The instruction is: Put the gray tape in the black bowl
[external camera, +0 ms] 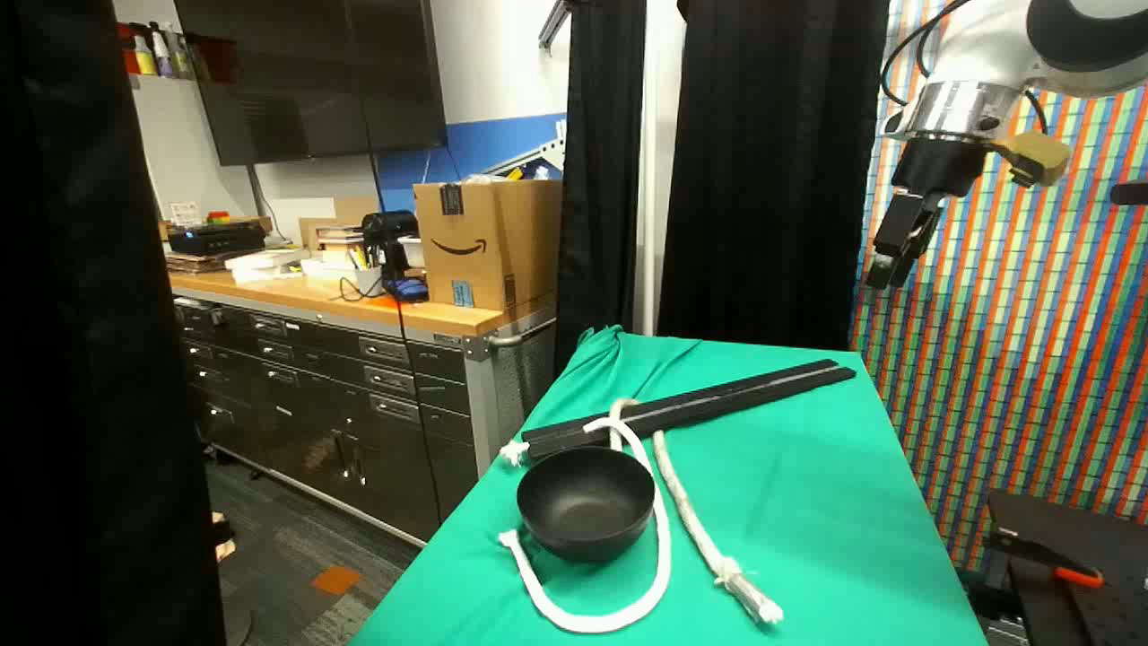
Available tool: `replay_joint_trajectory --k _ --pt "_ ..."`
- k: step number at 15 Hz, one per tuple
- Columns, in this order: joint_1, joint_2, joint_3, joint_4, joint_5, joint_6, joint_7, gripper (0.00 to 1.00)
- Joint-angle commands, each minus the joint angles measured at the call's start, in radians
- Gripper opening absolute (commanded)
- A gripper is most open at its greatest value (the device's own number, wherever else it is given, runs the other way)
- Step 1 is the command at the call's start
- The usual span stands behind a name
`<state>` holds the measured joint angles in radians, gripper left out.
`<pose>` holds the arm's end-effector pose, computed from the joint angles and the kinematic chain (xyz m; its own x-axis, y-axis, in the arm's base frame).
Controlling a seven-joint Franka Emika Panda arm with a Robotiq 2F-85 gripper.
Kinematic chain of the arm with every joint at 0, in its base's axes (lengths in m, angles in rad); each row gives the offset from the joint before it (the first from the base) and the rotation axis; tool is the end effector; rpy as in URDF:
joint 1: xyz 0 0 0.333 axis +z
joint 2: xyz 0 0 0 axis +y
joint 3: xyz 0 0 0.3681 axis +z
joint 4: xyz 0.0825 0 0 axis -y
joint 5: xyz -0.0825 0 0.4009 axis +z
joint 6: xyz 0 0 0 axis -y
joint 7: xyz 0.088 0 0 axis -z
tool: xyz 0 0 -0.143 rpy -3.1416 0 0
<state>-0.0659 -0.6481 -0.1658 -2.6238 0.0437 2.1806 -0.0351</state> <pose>0.3515 -0.0817 0.4693 0.9590 -0.2028 0.1978 -0.1789 -0.9749 -0.1325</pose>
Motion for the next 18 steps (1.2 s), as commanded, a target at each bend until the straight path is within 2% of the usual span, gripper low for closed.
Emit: replay_joint_trajectory --k 1,12,15,18 --pt "-0.014 0.001 0.013 0.005 0.01 -0.003 -0.008 1.0" --pt "-0.014 -0.002 0.014 0.01 0.013 -0.002 -0.005 1.0" --pt "-0.013 -0.006 0.032 0.024 0.024 -0.009 0.033 1.0" --pt "-0.003 -0.003 0.082 0.042 0.038 -0.007 0.113 1.0"
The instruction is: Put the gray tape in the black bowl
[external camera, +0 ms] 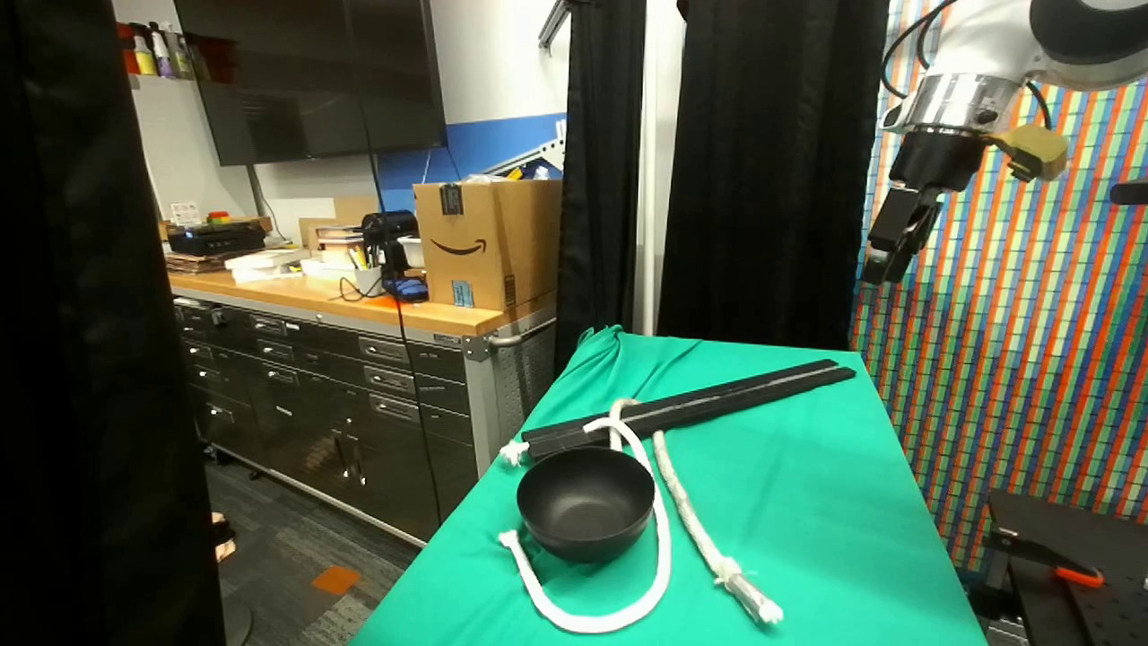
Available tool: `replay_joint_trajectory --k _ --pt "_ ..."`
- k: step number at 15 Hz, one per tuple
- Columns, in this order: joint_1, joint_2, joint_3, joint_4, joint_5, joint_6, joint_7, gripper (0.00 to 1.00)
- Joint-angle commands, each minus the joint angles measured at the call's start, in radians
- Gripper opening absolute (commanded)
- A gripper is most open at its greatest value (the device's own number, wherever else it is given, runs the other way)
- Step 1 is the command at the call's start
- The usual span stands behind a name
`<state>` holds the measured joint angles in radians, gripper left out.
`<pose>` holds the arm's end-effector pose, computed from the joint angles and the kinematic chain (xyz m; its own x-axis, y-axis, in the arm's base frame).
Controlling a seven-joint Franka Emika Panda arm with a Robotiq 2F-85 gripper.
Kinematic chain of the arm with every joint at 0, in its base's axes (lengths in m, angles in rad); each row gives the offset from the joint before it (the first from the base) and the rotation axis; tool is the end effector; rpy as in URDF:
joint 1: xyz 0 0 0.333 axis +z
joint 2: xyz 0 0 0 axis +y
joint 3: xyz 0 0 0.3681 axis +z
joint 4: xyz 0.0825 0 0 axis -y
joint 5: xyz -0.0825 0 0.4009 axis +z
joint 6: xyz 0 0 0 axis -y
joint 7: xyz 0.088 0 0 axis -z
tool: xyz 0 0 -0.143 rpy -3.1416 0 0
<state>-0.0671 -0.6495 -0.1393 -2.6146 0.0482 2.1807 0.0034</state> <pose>0.3549 -0.0729 0.4755 0.9534 -0.2210 0.2053 -0.1975 -0.9718 -0.1288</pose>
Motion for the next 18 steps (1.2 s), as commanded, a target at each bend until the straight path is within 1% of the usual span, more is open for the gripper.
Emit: replay_joint_trajectory --k 1,3,5,6,9,11,13,16,18 --pt "0.003 0.002 0.084 0.04 0.045 -0.007 0.122 1.0" --pt "0.014 0.015 0.143 0.058 0.067 -0.003 0.21 1.0" --pt "0.031 0.049 0.226 0.093 0.095 -0.006 0.334 1.0" --pt "0.04 0.075 0.274 0.115 0.107 -0.003 0.406 1.0" --pt "0.072 0.15 0.387 0.19 0.131 -0.012 0.576 1.0" --pt "0.091 0.211 0.451 0.241 0.125 -0.01 0.673 1.0" --pt "0.12 0.268 0.483 0.289 0.115 -0.011 0.729 1.0" --pt "0.166 0.349 0.51 0.34 0.09 0.025 0.722 1.0" --pt "0.179 0.397 0.526 0.368 0.052 0.063 0.735 1.0"
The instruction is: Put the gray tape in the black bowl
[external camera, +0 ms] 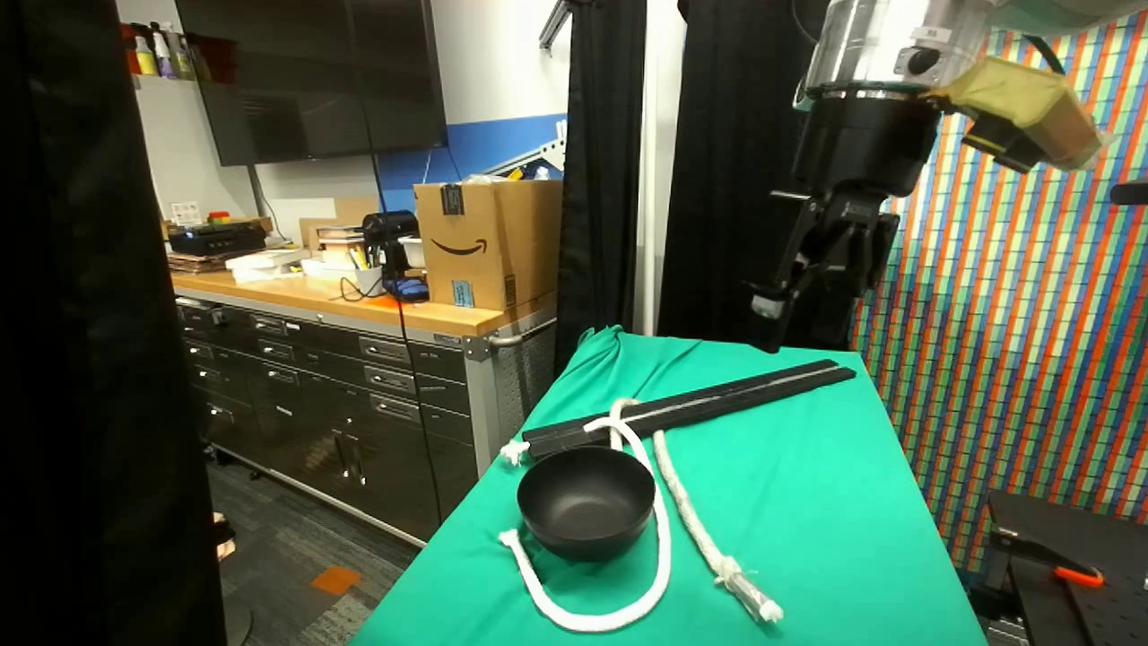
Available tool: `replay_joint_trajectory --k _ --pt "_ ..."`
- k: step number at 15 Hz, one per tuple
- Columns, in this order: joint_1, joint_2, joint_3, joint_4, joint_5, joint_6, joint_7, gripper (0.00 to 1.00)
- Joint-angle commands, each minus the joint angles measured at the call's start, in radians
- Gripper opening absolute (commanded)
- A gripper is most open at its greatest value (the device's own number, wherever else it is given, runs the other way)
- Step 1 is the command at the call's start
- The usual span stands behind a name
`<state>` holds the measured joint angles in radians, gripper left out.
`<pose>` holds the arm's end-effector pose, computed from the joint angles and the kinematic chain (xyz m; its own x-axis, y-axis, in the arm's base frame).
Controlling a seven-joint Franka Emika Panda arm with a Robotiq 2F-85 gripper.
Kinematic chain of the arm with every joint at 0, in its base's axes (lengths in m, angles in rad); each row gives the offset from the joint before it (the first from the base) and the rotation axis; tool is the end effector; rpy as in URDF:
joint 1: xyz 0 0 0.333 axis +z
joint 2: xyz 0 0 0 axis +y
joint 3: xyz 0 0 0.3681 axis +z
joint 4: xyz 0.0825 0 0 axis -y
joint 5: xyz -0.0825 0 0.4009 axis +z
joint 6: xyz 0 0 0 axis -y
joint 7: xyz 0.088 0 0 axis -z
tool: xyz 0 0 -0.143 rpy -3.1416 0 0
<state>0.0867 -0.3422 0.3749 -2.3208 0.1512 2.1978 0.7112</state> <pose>0.4177 0.2300 0.4915 0.9320 -0.3338 0.1415 -0.3148 -0.9386 -0.1409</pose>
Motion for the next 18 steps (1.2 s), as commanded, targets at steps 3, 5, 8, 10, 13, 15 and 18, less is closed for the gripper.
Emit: replay_joint_trajectory --k 3,5,8,10,13,15,18 --pt "0.035 0.186 0.013 0.124 -0.096 0.095 0.07 1.0" --pt "0.049 0.247 0.005 0.154 -0.119 0.119 0.09 1.0" --pt "0.074 0.339 -0.001 0.205 -0.165 0.135 0.168 1.0" --pt "0.103 0.402 -0.009 0.255 -0.176 0.13 0.254 1.0" --pt "0.163 0.484 -0.022 0.331 -0.17 0.135 0.369 1.0" --pt "0.207 0.535 -0.034 0.382 -0.172 0.134 0.448 1.0" --pt "0.27 0.595 -0.054 0.437 -0.167 0.138 0.553 1.0"
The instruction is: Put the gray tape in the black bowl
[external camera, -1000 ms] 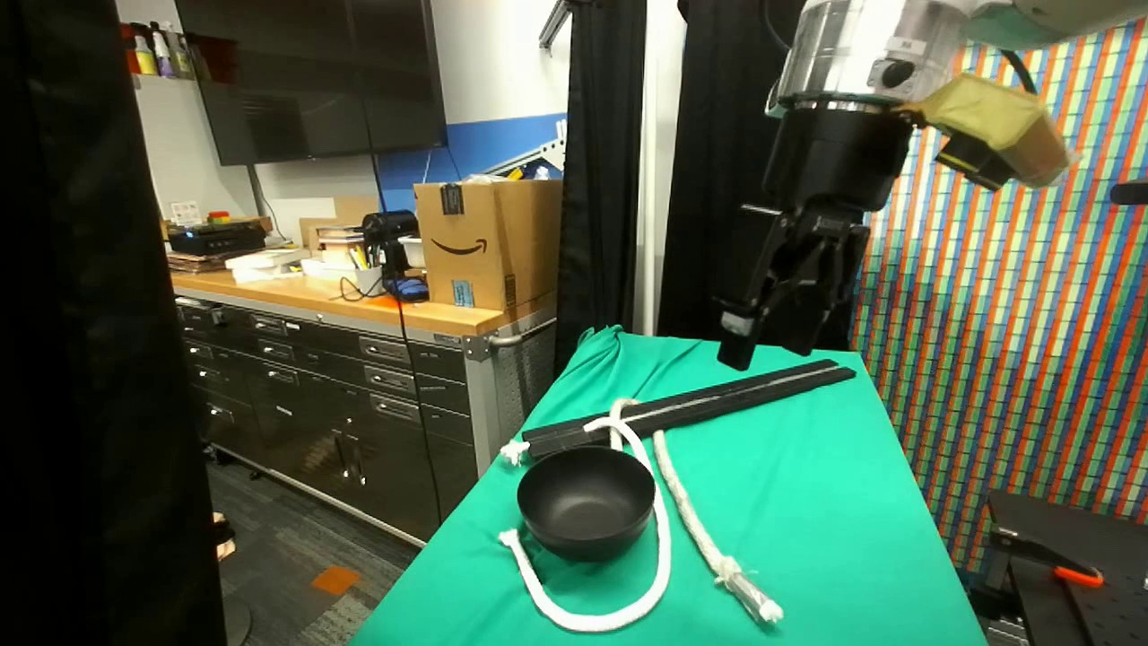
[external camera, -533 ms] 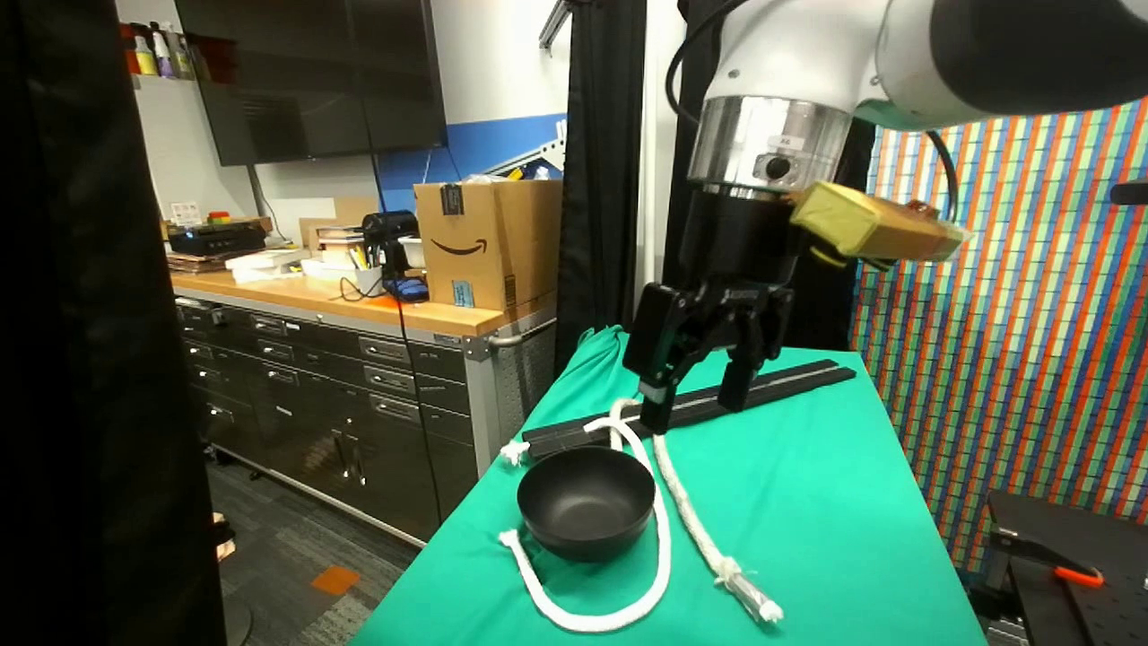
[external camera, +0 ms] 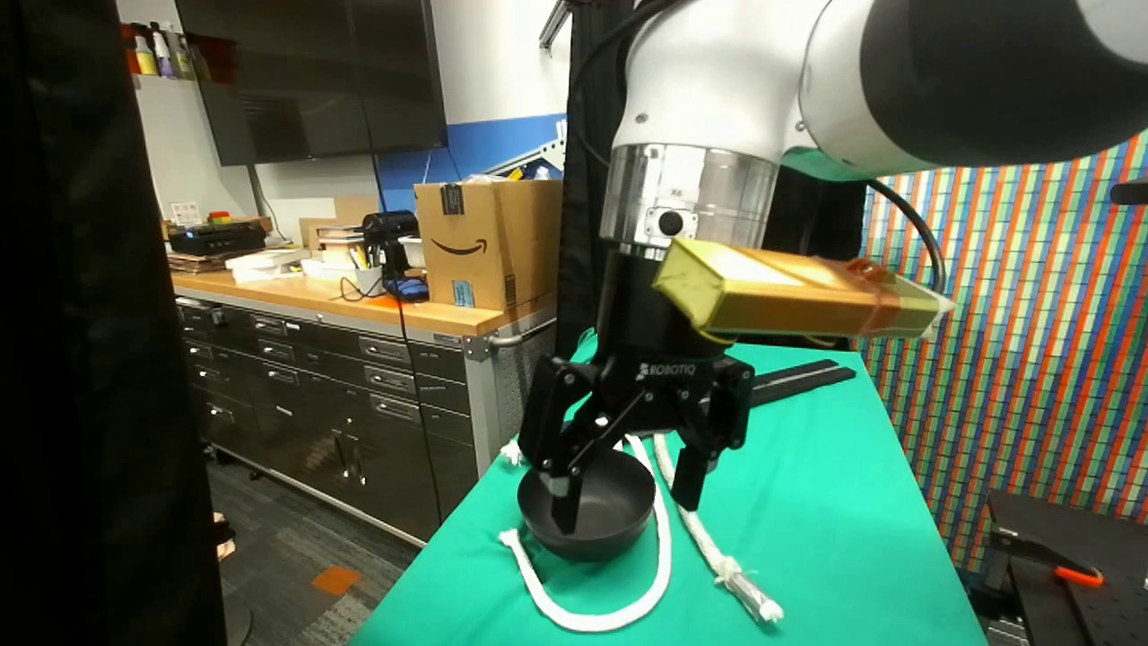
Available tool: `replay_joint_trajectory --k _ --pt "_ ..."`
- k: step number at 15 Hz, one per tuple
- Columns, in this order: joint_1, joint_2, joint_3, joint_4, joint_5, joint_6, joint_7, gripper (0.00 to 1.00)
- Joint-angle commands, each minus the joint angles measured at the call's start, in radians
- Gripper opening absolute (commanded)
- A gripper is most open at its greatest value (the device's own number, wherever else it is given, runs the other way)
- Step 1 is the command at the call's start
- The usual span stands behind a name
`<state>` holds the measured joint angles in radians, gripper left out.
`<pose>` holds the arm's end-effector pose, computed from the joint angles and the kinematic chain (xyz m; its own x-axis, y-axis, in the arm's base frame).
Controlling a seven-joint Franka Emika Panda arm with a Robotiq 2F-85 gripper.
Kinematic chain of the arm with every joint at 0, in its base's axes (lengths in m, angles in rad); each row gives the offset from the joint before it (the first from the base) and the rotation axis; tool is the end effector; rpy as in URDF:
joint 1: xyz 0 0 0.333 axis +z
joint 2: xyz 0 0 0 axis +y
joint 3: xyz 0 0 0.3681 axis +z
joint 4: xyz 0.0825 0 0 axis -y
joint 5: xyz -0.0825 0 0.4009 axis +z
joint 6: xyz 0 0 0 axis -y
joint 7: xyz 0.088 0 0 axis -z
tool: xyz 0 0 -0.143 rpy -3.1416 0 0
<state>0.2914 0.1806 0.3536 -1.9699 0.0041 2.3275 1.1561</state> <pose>0.5153 0.3776 0.4113 0.8646 -0.5023 0.0150 -0.4899 -0.8492 -0.1970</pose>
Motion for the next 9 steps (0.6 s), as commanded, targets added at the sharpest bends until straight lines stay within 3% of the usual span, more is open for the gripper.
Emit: replay_joint_trajectory --k 1,9 --pt "0.084 0.092 -0.04 0.102 -0.021 0.01 0.136 1.0" --pt "0.18 0.225 -0.079 0.194 -0.007 -0.016 0.22 1.0"
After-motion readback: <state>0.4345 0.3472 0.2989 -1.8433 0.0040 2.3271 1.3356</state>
